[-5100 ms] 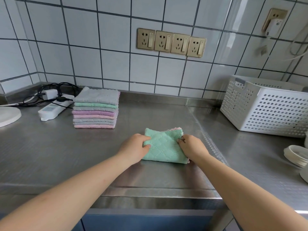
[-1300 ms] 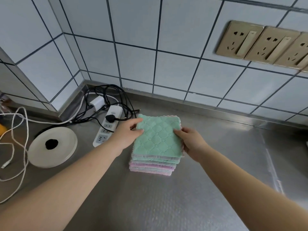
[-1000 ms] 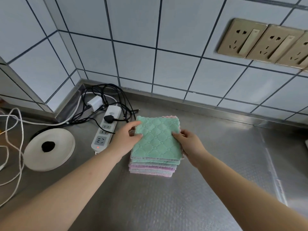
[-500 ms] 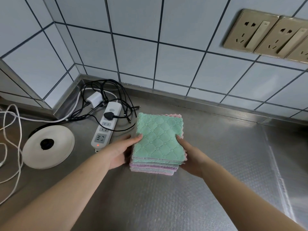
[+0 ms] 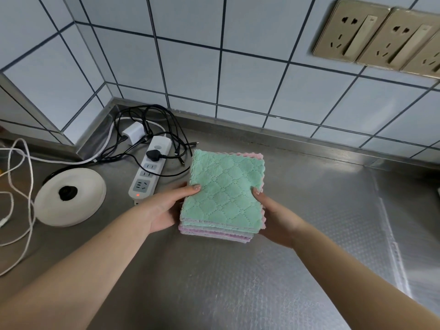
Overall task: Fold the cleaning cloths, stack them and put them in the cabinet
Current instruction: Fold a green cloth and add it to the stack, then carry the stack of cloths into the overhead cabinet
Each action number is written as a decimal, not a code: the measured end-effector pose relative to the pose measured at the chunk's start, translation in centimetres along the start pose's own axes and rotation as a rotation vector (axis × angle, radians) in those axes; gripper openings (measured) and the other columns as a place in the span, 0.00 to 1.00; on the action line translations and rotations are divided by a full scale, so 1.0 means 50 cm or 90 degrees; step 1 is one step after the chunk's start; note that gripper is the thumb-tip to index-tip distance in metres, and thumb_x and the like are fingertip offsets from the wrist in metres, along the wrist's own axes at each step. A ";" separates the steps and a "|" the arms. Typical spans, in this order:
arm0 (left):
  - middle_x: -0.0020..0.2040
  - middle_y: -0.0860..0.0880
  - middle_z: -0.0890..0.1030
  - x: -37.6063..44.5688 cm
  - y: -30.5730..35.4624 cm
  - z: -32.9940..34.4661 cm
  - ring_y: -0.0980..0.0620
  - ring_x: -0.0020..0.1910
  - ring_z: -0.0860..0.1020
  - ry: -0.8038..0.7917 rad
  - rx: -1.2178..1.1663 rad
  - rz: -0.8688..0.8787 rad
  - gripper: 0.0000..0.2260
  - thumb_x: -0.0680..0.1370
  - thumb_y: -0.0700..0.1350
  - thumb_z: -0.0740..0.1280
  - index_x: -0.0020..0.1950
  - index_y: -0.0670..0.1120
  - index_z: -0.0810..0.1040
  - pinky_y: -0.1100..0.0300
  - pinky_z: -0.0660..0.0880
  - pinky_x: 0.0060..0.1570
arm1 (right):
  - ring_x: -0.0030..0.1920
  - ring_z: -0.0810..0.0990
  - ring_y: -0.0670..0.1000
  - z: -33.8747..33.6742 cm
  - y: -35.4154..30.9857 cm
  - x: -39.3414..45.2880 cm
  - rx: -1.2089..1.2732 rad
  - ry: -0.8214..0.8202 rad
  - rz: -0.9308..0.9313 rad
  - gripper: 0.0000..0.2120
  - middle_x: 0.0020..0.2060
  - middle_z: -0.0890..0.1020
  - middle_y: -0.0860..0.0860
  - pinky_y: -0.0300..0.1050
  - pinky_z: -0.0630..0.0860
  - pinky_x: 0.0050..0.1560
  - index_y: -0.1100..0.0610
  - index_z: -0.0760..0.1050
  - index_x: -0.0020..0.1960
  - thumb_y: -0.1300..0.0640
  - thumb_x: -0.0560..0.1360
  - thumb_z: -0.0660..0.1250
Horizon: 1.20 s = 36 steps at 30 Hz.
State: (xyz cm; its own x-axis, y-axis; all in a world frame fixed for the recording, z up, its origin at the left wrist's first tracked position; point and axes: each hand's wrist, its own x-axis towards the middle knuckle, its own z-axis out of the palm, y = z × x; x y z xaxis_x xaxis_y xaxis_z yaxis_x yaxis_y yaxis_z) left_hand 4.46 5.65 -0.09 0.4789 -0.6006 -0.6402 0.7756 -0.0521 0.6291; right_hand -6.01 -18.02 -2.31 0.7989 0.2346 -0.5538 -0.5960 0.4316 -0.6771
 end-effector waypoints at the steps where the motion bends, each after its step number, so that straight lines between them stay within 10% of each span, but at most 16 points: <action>1: 0.59 0.44 0.81 -0.013 -0.008 0.007 0.47 0.57 0.80 -0.003 -0.001 0.003 0.31 0.63 0.46 0.79 0.64 0.47 0.74 0.52 0.74 0.59 | 0.67 0.73 0.56 0.004 0.004 -0.016 0.002 -0.011 -0.004 0.42 0.67 0.74 0.54 0.53 0.70 0.67 0.53 0.65 0.72 0.37 0.65 0.74; 6: 0.62 0.46 0.79 -0.095 -0.068 0.041 0.48 0.61 0.78 -0.024 -0.025 -0.018 0.51 0.50 0.49 0.84 0.70 0.50 0.68 0.53 0.73 0.61 | 0.66 0.74 0.55 0.045 0.033 -0.118 0.018 -0.084 -0.018 0.42 0.67 0.75 0.54 0.47 0.77 0.58 0.54 0.65 0.72 0.38 0.64 0.74; 36: 0.55 0.46 0.83 -0.337 -0.008 -0.251 0.48 0.52 0.82 -0.208 0.105 -0.084 0.36 0.49 0.50 0.84 0.56 0.51 0.80 0.59 0.80 0.41 | 0.64 0.76 0.56 0.472 0.268 -0.101 0.120 0.137 -0.123 0.45 0.65 0.76 0.52 0.52 0.77 0.59 0.49 0.62 0.73 0.36 0.62 0.75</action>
State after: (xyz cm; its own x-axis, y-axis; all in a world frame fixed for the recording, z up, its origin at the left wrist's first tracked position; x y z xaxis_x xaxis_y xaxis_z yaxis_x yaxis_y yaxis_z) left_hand 1.25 25.78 4.92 0.2028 -0.8016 -0.5624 0.7319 -0.2575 0.6309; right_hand -16.15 7.14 2.85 0.8483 -0.0484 -0.5273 -0.3935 0.6088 -0.6889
